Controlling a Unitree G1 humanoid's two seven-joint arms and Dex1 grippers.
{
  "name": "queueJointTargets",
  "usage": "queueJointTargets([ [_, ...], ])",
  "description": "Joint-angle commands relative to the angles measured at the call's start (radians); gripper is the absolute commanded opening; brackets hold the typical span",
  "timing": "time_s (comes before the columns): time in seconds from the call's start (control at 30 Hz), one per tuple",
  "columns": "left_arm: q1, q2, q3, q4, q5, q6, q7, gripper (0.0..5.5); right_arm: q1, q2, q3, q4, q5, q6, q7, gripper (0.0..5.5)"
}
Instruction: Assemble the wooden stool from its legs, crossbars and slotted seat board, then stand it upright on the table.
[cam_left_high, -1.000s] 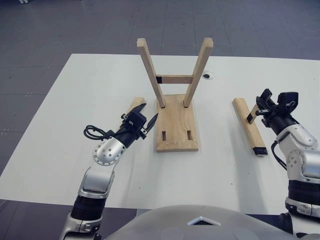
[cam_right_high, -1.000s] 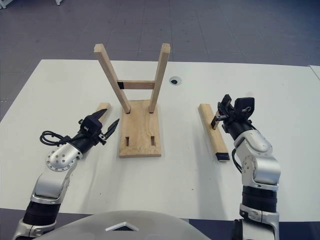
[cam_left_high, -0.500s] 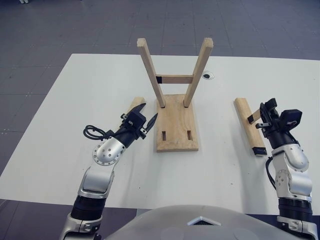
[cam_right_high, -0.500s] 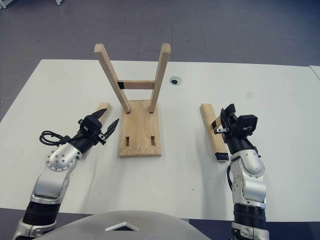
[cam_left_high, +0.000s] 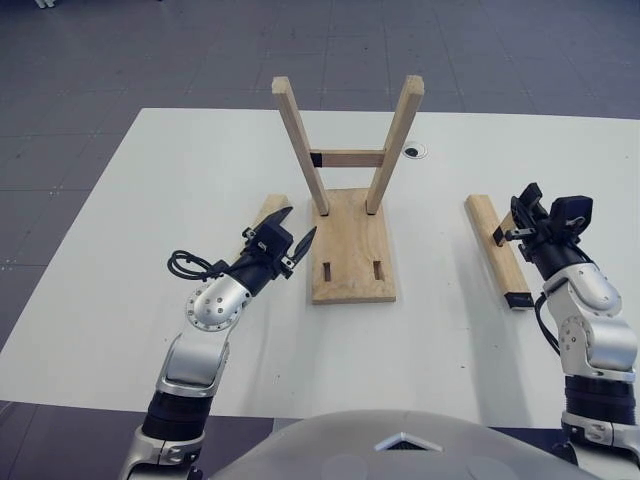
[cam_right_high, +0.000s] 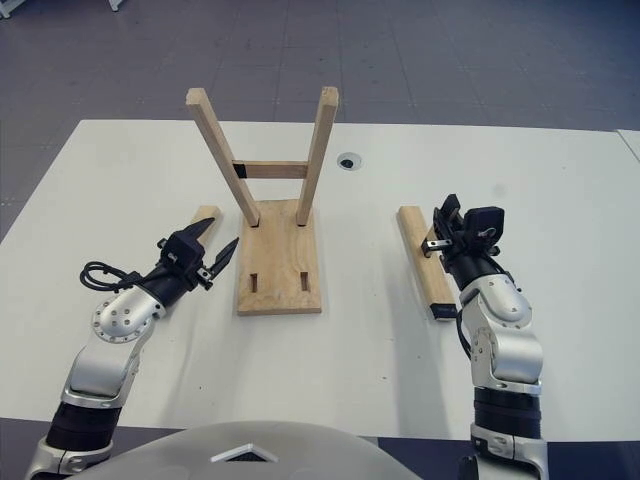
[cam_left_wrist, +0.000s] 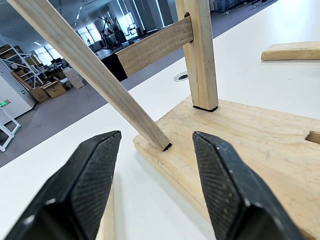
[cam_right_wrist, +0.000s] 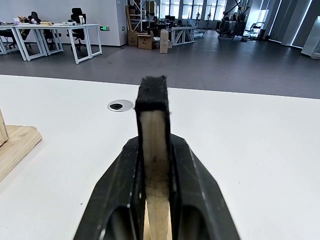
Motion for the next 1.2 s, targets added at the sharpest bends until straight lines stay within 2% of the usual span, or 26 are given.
queueJointTargets([
  [0.03,-0.002,0.002,-0.005,-0.003,0.009,0.002,-0.002,2.65,0.047,0.023,0.044,0.029,0.0,0.146,-0.001,0.42],
  [0.47,0.008,0.001,-0.004,-0.011,0.009,0.004,0.001,2.65,-0.086,0.063,-0.002,-0.107,0.056,0.267,-0.074,0.42],
  [0.5,0.008,0.0,-0.004,-0.011,0.01,0.004,0.002,2.65,-0.088,0.059,0.005,-0.113,0.04,0.255,-0.076,0.81],
  [0.73,0.016,0.002,0.0,-0.011,0.007,0.004,0.002,2.65,-0.092,0.072,0.017,-0.185,-0.02,0.185,-0.091,1.99],
  [0.9,0.031,0.004,0.007,-0.017,0.006,0.002,0.004,2.65,-0.134,0.072,-0.022,-0.359,0.04,0.294,-0.127,2.83],
  [1.0,0.035,0.003,0.011,-0.015,0.006,0.002,0.006,2.65,-0.261,0.077,-0.057,-0.427,0.098,0.402,-0.186,3.45],
  [1.03,0.035,0.002,0.01,-0.015,0.007,0.002,0.008,2.65,-0.319,0.082,-0.069,-0.423,0.113,0.438,-0.21,3.59],
  [1.2,0.027,-0.007,0.005,-0.011,0.013,0.004,0.015,2.65,-0.473,0.103,-0.069,-0.283,0.118,0.498,-0.257,3.59],
])
